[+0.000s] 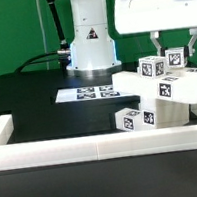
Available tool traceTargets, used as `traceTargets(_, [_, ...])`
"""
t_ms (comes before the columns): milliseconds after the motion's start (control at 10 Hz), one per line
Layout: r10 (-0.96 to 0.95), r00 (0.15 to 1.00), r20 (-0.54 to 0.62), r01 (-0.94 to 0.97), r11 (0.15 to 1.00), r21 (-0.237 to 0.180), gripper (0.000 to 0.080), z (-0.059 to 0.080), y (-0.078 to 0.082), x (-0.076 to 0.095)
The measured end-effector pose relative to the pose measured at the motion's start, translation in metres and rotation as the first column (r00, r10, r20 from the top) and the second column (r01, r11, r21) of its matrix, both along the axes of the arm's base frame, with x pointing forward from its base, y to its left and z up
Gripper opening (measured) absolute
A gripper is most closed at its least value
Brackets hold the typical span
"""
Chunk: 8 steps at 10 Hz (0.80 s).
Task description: Assemble chair
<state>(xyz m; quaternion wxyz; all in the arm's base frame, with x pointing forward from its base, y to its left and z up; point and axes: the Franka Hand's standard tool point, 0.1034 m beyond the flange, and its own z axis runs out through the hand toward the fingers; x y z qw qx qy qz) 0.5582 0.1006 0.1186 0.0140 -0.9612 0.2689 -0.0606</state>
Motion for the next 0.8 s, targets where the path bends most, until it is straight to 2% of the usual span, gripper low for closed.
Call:
traceTargets(300, [-0.227, 0.974, -0.003, 0.226, 0.974, 0.031, 0.0288, 0.0, 0.0007, -0.0001])
traceTargets(800, [-0.518, 0.855, -0.024, 0.518, 0.852, 0.082, 0.0288, 0.0, 0.0033, -0.0005])
